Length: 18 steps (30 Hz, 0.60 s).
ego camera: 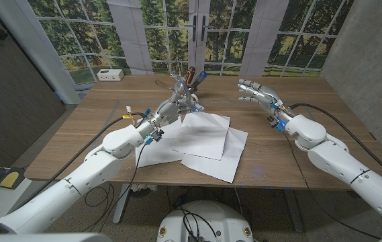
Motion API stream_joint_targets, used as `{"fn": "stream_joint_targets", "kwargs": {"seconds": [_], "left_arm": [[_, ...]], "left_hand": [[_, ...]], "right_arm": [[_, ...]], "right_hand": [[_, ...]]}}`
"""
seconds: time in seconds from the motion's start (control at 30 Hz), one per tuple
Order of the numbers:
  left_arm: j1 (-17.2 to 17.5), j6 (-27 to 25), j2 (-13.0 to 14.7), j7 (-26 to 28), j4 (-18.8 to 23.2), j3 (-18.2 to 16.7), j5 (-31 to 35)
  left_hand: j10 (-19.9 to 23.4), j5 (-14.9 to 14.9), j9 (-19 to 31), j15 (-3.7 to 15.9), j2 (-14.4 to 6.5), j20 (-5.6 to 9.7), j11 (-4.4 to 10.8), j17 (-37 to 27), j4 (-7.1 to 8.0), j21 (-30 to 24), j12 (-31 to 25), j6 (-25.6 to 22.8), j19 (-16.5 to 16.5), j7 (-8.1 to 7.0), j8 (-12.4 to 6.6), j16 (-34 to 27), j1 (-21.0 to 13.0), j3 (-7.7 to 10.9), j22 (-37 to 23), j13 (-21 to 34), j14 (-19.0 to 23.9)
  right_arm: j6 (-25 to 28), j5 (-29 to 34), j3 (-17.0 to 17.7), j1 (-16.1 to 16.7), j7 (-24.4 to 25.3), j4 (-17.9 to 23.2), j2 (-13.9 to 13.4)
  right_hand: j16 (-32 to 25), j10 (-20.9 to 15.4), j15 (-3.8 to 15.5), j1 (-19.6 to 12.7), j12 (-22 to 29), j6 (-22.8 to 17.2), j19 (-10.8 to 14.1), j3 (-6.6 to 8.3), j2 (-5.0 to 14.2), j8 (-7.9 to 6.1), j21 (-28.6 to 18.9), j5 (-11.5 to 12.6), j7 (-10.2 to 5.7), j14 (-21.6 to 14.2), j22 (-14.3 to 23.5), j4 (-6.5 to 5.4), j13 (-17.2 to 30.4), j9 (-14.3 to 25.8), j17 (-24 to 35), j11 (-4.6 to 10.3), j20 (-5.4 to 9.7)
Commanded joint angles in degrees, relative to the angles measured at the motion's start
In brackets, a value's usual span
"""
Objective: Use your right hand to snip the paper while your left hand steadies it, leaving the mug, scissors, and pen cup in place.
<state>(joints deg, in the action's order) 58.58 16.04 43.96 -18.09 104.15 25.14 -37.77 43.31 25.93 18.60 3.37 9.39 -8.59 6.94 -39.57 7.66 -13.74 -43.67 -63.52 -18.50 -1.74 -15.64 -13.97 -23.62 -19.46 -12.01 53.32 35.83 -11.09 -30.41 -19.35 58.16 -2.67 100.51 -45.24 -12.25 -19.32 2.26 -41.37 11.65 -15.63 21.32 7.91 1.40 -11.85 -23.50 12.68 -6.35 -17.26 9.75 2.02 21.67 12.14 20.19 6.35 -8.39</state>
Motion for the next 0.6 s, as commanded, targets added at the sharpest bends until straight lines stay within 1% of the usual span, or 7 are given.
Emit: {"fn": "stream_joint_targets", "kwargs": {"seconds": [0.03,0.27,0.47,0.6], "left_arm": [[-0.2,-1.7,1.6,-1.6,1.6,0.1,-1.0],[-0.3,-2.3,1.9,-2.5,1.9,0.4,-1.4],[0.0,-2.2,2.7,-3.0,2.4,0.1,-1.6],[0.2,-2.3,3.2,-3.2,2.8,-0.1,-1.7]], "left_hand": [[0.1,0.5,0.0,3.23,-0.7,0.12,0.41,0.1,-0.21,0.2,-0.3,2.0,0.2,2.23,0.15,0.1,-0.2,-0.13,-0.1,0.0,0.2],[0.1,0.5,0.1,3.08,-0.7,0.13,0.45,0.1,-0.23,0.1,-0.5,1.9,0.2,2.27,0.22,0.2,-0.2,-0.12,-0.1,0.0,0.2],[0.0,0.6,0.1,3.13,-0.8,0.08,0.27,0.1,-0.24,0.1,-0.6,1.9,0.2,2.21,0.27,0.2,-0.2,-0.11,-0.2,0.0,0.3],[0.2,0.6,0.1,3.11,-0.8,0.11,0.46,0.1,-0.26,0.1,-0.7,1.8,0.1,2.18,0.29,0.2,-0.2,-0.10,-0.2,-0.1,0.3]], "right_arm": [[3.1,2.6,0.8,2.5,3.1,3.6,-2.8],[4.7,3.8,1.4,3.8,4.3,5.7,-4.6],[5.4,5.0,1.3,4.0,4.6,6.6,-5.3],[6.4,6.2,0.8,3.7,5.0,7.1,-5.5]], "right_hand": [[0.0,0.3,0.82,-0.8,-0.1,0.4,-0.1,0.16,0.00,0.16,0.4,0.0,0.13,0.4,0.2,0.64,0.3,0.1,0.1,0.05,-0.15],[0.0,0.8,0.82,-1.3,-0.2,0.8,-0.5,0.20,0.03,0.21,0.9,-0.1,0.11,0.9,0.2,1.03,0.3,0.1,0.1,-0.11,-0.15],[0.0,1.3,0.88,-1.5,-0.3,1.2,-1.0,0.14,0.06,0.31,1.4,-0.2,0.01,1.3,0.2,1.21,0.3,0.1,0.1,0.04,-0.04],[0.0,1.8,0.75,-1.6,-0.4,1.8,-1.4,0.09,0.15,0.45,1.8,-0.3,-0.15,1.9,0.2,1.35,0.3,0.1,0.2,-0.26,0.08]]}}
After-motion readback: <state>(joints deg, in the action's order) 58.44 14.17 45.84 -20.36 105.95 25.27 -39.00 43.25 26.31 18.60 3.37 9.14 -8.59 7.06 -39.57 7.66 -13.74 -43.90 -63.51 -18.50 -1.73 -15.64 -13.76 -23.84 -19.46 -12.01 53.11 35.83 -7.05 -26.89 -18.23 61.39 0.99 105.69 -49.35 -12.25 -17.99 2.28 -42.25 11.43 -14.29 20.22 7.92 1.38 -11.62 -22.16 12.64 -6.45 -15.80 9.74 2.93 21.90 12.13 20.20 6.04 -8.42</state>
